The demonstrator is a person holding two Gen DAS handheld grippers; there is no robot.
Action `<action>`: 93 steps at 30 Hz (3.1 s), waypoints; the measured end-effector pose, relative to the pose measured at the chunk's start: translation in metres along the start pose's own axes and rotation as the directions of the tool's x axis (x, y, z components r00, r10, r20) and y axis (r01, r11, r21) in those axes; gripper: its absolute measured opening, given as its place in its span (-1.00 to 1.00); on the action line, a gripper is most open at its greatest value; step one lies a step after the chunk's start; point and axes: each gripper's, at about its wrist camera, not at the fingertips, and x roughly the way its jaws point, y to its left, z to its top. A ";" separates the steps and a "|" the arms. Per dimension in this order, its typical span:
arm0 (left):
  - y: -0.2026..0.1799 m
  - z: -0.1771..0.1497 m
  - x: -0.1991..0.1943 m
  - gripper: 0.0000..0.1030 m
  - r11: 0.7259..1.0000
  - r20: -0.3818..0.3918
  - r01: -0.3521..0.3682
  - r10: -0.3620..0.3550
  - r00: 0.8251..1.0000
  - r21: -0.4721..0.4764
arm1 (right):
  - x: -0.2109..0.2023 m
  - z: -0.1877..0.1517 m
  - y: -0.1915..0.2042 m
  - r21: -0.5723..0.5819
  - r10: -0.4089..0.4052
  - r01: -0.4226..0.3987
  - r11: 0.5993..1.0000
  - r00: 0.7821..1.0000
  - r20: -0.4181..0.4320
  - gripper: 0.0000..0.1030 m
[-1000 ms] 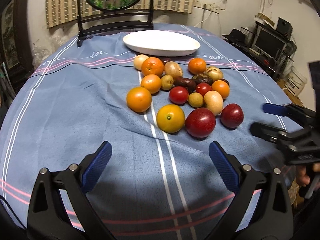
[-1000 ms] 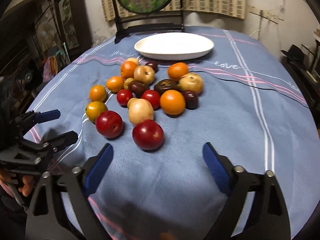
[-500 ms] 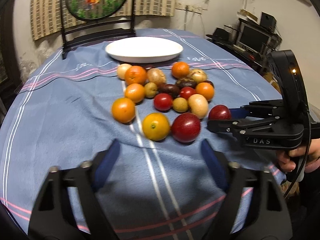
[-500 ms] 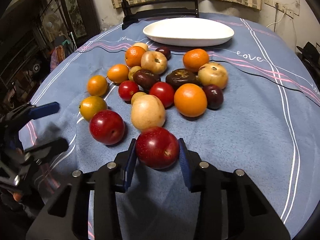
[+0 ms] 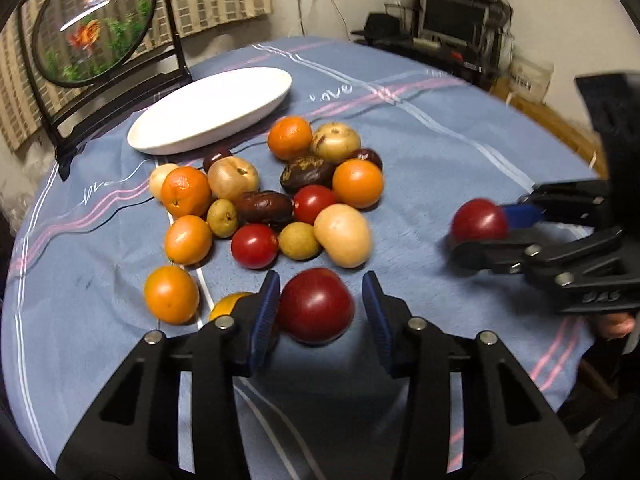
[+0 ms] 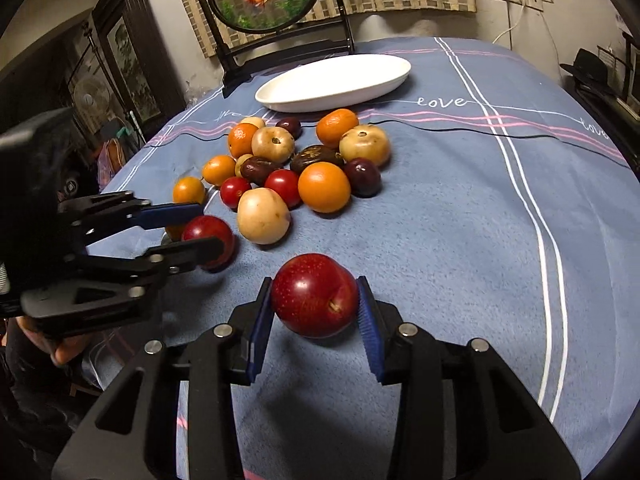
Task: Organize fruits
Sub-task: 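Grasp a red apple with the right tool while the left tool grasps another red apple, then carry both red apples over the white plate and open both tools to release, then grasp a tan round fruit with the right tool while the left tool grasps a yellow orange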
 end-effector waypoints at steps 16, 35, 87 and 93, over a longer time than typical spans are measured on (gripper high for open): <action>-0.008 -0.004 0.003 -0.19 0.993 -0.020 -0.042 0.044 0.999 0.114 | -0.013 -0.001 -0.004 0.014 -0.003 0.003 1.000 0.999 0.034 -0.21; 0.136 0.124 -0.012 -0.19 0.975 0.131 0.010 0.020 0.991 -0.223 | 0.020 0.165 -0.001 -0.031 0.047 -0.043 0.999 0.988 0.145 -0.21; 0.068 -0.042 -0.036 0.91 0.930 0.118 -0.101 0.151 0.982 -0.353 | 0.054 0.046 0.049 -0.056 -0.056 0.055 0.997 0.998 -0.008 0.04; 0.067 -0.045 -0.036 0.91 0.933 0.124 -0.100 0.151 0.981 -0.345 | 0.066 0.046 0.050 -0.044 -0.051 0.049 0.998 0.998 -0.038 0.00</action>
